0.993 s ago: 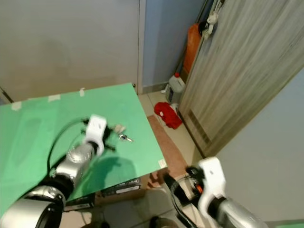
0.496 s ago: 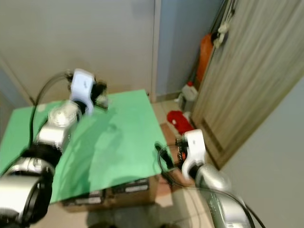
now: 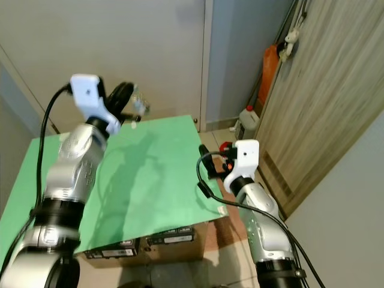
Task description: Hang keys on a hook
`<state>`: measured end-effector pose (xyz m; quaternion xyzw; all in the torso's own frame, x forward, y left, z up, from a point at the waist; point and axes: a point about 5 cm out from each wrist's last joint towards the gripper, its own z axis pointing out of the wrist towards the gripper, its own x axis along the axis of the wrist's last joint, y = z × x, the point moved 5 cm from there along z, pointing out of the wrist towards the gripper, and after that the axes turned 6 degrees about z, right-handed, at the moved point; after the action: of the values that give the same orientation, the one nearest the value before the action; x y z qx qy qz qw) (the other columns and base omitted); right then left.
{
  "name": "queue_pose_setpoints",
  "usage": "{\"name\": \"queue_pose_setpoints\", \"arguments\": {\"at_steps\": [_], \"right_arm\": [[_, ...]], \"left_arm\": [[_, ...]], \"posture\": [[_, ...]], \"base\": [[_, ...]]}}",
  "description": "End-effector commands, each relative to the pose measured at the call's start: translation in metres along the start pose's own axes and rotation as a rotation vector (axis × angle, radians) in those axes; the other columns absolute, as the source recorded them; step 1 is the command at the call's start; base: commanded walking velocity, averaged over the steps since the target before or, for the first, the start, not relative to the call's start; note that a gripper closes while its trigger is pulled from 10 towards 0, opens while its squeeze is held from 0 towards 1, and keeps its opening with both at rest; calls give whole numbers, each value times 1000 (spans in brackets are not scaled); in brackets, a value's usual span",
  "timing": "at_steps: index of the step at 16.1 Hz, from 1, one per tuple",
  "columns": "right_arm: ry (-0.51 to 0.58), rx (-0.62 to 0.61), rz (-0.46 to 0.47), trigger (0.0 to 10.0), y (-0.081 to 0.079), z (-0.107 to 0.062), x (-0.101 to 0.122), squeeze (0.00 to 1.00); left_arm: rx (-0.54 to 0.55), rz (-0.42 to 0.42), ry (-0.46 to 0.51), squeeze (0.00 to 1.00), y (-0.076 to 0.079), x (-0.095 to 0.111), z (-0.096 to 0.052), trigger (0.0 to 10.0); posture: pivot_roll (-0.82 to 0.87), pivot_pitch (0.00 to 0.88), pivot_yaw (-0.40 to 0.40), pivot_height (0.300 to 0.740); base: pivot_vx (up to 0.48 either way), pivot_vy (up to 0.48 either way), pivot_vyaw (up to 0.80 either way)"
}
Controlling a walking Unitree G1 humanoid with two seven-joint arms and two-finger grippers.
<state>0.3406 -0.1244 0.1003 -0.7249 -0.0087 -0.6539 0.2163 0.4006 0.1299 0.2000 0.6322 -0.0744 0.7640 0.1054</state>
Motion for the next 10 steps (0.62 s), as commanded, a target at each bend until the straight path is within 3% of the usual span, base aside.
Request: {"name": "queue_pose_setpoints", "arguments": {"at_steps": [1, 3, 6, 10], "right_arm": [[30, 10, 6, 10000, -3, 4, 5, 0], [36, 22, 13, 10000, -8, 7, 4, 0], [23, 35, 18, 10000, -11, 5, -3, 0], [-5, 21, 48, 10000, -7, -2, -9, 0]], "left_arm": [[10, 19, -4, 0, 0, 3, -4, 0], [14, 38, -26, 0, 0, -3, -10, 0], [-19, 85, -12, 0, 17, 0, -15, 0], [40, -19, -38, 0, 20, -14, -22, 0]], "posture": [[7, 0, 82, 740], [10, 0, 82, 740], [6, 0, 75, 740], [-14, 0, 57, 740]], "base": [[0, 0, 0], [0, 0, 0], [0, 0, 0], [0, 0, 0]]}}
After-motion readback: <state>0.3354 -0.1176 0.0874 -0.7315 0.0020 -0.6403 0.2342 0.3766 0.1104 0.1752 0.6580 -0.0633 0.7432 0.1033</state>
